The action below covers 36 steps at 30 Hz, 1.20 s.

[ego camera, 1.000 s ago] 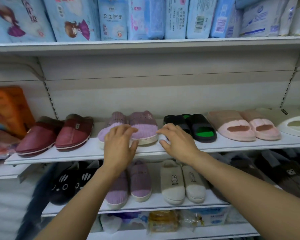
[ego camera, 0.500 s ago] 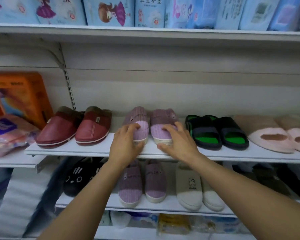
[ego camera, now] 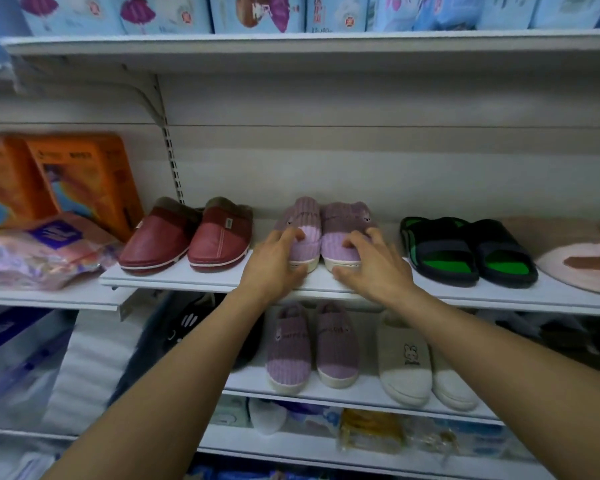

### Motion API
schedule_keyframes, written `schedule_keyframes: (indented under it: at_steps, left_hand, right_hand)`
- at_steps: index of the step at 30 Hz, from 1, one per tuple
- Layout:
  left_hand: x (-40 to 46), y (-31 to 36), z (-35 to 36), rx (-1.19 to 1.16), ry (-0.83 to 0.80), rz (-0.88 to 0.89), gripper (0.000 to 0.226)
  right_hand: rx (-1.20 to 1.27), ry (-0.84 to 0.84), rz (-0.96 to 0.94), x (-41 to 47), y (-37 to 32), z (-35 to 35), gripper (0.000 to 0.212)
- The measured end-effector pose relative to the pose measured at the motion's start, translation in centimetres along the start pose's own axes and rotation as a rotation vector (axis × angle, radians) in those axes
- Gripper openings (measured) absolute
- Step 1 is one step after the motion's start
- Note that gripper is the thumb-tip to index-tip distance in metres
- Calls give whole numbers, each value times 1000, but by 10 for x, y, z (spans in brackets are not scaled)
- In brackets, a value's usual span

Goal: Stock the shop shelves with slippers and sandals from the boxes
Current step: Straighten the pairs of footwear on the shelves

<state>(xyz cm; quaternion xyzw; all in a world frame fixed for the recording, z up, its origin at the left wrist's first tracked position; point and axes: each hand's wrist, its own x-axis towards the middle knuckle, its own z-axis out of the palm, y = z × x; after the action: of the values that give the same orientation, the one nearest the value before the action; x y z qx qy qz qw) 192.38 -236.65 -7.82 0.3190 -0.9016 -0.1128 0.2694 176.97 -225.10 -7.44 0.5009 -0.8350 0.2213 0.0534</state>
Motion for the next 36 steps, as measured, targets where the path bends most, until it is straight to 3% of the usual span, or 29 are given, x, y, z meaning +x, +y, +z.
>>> schedule_keyframes:
  at_steps: [5,10,15,18,20,25,36]
  left_hand:
    - [-6,-12,-16,-13,-25,67,57]
    - [-25,-45,-54,61,240,177,38]
    - [-50,-119,-94,196,414,-2,44]
    - [-59,-160,-102,109,294,-228,63]
    - [-60,-173,-103,35,184,-285,72]
    - [-55,-187,-102,49,183,-267,61]
    - [-39,-186,-97,138,159,-289,62]
  right_hand:
    - [-108,143,-79,-2,-26,-3,47]
    - [15,230,-263,-5,-82,6,50]
    - [127,124,-453,-2,-142,30,51]
    - [102,7,-447,0,-172,48,59]
    - [103,-52,-383,5,-186,58,65]
    - [162,-141,-187,21,-199,75,63]
    - [264,-109,-244,32,-195,94,37]
